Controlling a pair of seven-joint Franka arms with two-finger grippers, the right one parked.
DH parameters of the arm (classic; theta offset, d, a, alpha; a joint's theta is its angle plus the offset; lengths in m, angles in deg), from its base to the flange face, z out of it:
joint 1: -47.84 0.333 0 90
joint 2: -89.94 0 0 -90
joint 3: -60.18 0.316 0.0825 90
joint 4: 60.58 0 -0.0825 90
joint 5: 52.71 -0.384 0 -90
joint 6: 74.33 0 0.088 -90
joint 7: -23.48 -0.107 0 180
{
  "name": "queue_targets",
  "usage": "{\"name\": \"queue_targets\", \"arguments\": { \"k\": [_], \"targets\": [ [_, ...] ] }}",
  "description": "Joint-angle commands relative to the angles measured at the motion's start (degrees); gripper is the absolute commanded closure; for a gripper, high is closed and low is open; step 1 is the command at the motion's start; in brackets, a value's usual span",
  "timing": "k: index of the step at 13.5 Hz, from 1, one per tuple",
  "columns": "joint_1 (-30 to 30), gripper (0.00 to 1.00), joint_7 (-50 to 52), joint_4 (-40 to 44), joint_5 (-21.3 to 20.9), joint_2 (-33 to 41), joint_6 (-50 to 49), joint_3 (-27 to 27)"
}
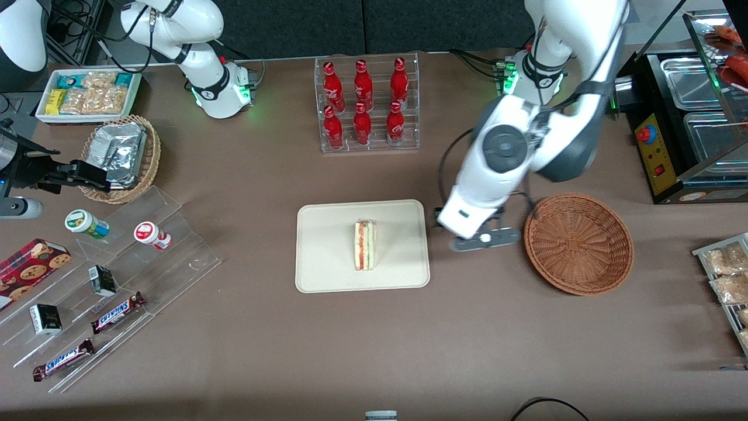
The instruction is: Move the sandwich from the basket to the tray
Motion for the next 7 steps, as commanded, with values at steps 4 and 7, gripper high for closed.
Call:
{"name": "queue_targets", "arguments": {
  "k": [4,7],
  "targets": [
    [13.08,0.00,-19.49,-17.29,0.56,15.83,1.26,-0.66],
    [20.12,0.00,-26.02,-15.38,1.27,19.44,-6.90,-0.58]
  ]
}}
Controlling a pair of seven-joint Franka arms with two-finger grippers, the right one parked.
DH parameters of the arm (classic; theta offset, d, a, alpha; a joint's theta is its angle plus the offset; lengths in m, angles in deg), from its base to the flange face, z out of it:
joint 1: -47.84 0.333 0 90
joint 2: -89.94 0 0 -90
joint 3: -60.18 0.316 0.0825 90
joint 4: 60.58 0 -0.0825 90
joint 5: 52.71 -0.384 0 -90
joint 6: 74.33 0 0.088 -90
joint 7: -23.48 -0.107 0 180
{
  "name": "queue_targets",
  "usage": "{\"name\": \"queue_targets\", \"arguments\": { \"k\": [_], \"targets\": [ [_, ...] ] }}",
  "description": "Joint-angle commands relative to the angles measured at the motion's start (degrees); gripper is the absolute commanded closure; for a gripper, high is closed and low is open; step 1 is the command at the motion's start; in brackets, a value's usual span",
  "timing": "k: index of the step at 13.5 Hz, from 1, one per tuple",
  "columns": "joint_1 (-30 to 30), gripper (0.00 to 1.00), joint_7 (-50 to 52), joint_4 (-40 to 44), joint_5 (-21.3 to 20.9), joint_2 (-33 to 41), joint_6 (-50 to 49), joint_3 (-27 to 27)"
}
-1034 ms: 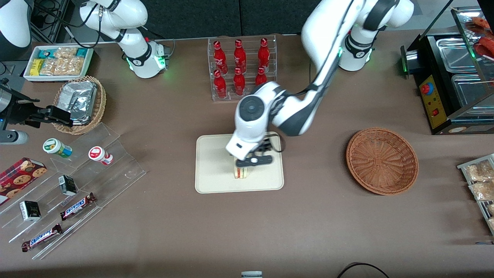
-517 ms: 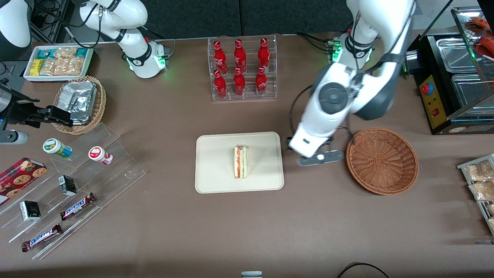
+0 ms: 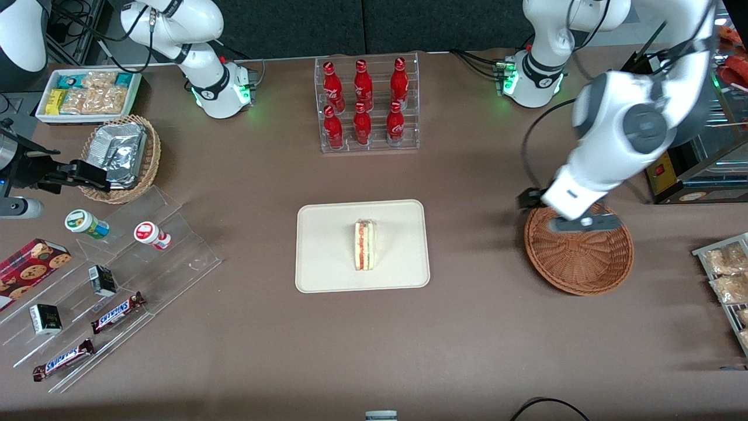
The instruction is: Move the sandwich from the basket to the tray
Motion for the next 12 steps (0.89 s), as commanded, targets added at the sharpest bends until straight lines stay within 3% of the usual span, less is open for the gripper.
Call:
{"name": "queue_targets", "arguments": {
  "k": [1,5,12],
  "targets": [
    [5.37,0.00,-4.56,0.25,0.69,4.84,-4.96,-0.82],
    [6.44,0.00,-5.01,8.41,-0.27,5.29,-13.39,0.14],
    [6.53,0.00,-9.76,12.47,-3.96,5.55,-19.92,1.90]
  ]
}}
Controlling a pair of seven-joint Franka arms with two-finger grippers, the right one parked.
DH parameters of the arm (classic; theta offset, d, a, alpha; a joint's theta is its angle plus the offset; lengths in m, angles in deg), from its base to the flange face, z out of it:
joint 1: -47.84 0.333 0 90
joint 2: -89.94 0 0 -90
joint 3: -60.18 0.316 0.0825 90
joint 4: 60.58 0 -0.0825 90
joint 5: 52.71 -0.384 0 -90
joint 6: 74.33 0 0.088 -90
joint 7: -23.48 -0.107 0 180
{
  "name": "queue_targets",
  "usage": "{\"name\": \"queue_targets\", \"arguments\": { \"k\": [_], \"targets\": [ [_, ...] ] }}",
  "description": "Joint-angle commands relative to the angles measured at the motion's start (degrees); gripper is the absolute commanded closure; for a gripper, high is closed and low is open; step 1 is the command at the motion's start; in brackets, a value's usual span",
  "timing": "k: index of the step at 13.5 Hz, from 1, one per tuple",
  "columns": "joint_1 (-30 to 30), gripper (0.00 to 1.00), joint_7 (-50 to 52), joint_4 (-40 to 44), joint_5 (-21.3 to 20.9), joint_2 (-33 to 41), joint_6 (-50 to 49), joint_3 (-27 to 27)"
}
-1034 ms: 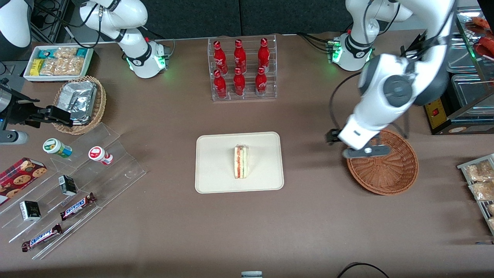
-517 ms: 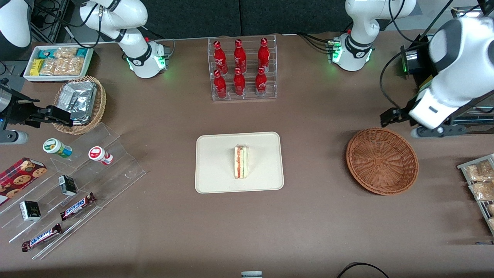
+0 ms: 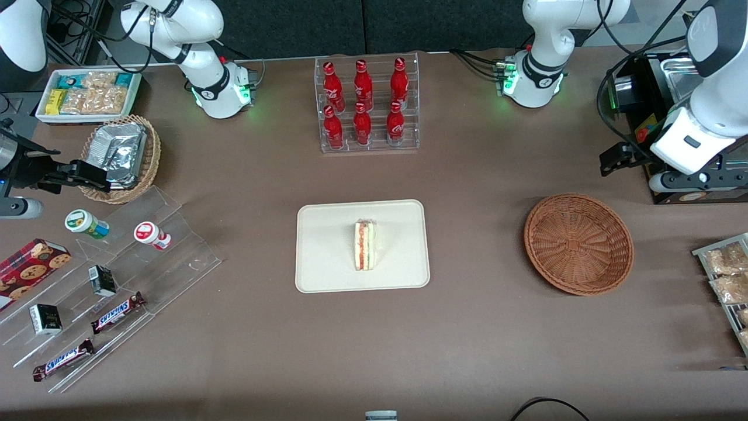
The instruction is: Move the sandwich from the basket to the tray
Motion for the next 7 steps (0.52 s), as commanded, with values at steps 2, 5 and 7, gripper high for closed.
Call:
{"name": "queue_targets", "arguments": {
  "k": [2,5,7],
  "targets": [
    [0.18,0.00,-2.41,1.85,-1.09,0.20,-2.41,2.09],
    [0.18,0.00,-5.04,1.59,-1.09,1.44,-3.20,3.49],
    [0.18,0.00,-5.13,1.42,-1.17,2.57,-3.81,3.58]
  ]
}}
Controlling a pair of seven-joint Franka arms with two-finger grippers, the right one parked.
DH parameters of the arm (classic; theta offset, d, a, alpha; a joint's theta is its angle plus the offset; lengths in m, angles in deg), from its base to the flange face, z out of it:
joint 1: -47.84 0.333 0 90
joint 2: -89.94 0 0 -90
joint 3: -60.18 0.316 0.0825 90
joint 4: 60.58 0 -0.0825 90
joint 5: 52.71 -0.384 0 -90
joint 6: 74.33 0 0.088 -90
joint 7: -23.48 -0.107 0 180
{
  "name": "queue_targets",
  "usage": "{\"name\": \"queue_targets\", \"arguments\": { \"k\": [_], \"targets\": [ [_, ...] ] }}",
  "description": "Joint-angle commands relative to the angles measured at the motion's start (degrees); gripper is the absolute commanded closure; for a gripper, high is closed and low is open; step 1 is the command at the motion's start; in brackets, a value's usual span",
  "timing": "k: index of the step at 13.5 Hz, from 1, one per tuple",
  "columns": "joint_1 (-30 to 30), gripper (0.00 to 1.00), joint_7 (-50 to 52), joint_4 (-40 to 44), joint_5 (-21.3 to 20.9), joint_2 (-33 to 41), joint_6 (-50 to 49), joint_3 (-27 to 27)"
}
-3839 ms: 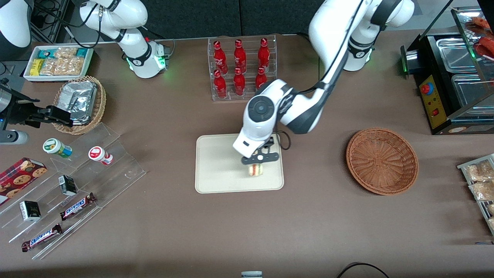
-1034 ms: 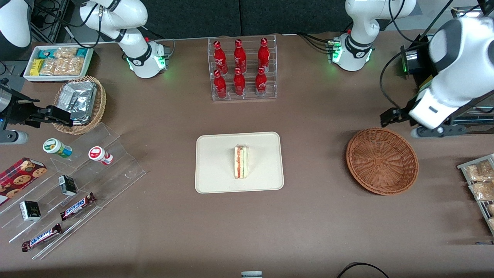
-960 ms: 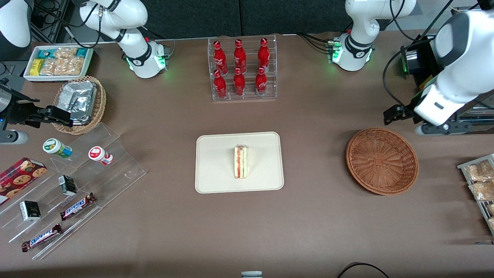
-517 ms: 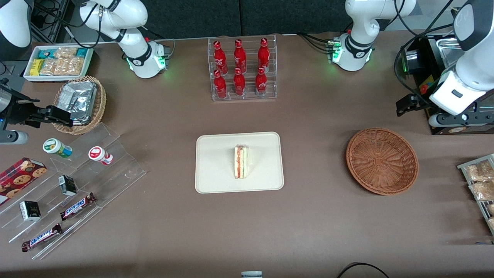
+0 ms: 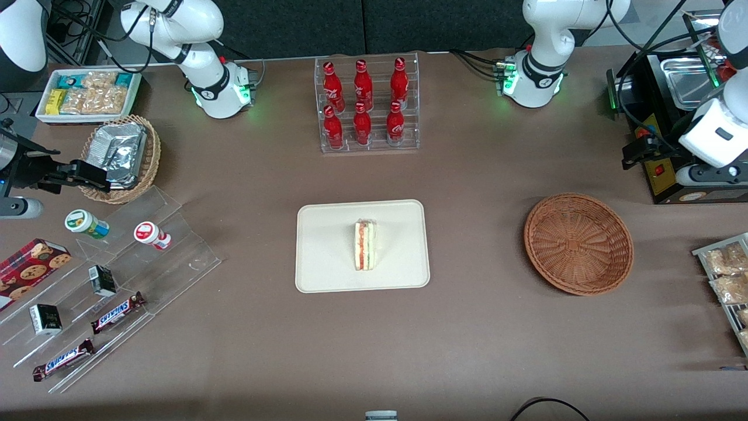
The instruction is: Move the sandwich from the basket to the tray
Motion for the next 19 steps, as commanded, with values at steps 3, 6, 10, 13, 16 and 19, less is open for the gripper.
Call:
{"name": "queue_targets", "arguments": {
  "k": [3,6,10,13,16,19],
  "targets": [
    [0.05,0.00,-1.02,-0.05,-0.73,3.02,-2.32,-0.13],
    [-0.30,0.00,-0.06,2.57,0.23,1.71,-2.14,-0.48],
    [-1.18,0.00,-0.15,11.98,0.23,-3.48,-8.12,-1.36],
    [-1.00,0.00,-0.23,13.13,0.06,-4.45,-8.12,-1.27],
    [-1.18,0.00,-0.23,13.75,-0.12,-4.45,-8.12,-1.27],
    [-1.09,0.00,-0.32,13.75,-0.12,-4.72,-8.12,-1.36]
  ]
}}
